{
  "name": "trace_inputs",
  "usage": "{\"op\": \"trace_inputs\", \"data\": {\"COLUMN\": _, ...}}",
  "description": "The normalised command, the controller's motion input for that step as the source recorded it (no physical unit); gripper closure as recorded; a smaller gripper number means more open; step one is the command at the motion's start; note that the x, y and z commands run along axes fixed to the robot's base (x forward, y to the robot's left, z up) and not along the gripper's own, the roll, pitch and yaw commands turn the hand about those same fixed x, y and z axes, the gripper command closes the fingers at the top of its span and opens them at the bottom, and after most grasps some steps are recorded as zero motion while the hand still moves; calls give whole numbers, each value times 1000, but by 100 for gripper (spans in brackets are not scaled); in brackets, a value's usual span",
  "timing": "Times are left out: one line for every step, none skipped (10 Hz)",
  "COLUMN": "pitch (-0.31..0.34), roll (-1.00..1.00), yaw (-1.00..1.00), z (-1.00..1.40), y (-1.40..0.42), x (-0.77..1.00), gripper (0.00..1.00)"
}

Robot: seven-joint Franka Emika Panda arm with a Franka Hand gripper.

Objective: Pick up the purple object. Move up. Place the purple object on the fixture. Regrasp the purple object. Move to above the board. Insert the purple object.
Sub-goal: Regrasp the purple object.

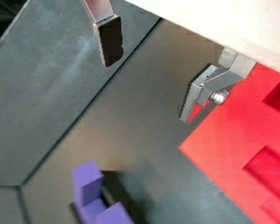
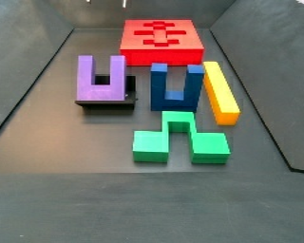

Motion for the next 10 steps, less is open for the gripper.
{"op": "trace_inputs", "data": {"pitch": 0, "roll": 926, "yaw": 120, "z": 0, "y": 3, "x": 671, "gripper": 0}}
{"op": "trace_inputs", "data": {"pitch": 14, "roll": 917, "yaw": 197, "z": 0, "y": 29, "x": 726, "gripper": 0}}
{"op": "trace_inputs", "data": {"pitch": 3, "roll": 891, "yaw": 257, "z": -40, "y": 43, "x": 677, "gripper": 0}}
{"op": "trace_inputs", "data": {"pitch": 0, "roll": 680, "yaw": 331, "z": -80, "y": 40, "x": 637, "gripper": 0}}
{"op": "trace_inputs", "data": {"pitch": 83, "roll": 549, "yaw": 397, "z": -103, "y": 114, "x": 683, "gripper": 0}}
{"op": "trace_inputs", "data": {"pitch": 191, "roll": 354, "yaw": 463, "z": -14, "y": 160, "x": 609, "gripper": 0}}
{"op": "trace_inputs", "data": {"pitch": 257, "roll": 266, "yaw": 480, "z": 0, "y": 126, "x": 523, "gripper": 0}}
{"op": "trace_inputs", "data": {"pitch": 263, "roll": 203, "yaw": 434, "z": 0, "y": 126, "x": 571, "gripper": 0}}
{"op": "trace_inputs", "data": {"pitch": 223, "roll": 94, "yaw": 394, "z": 0, "y": 109, "x": 649, "gripper": 0}}
{"op": "trace_inputs", "data": {"pitch": 160, "roll": 0, "yaw": 386, "z": 0, "y": 71, "x": 700, "gripper": 0}}
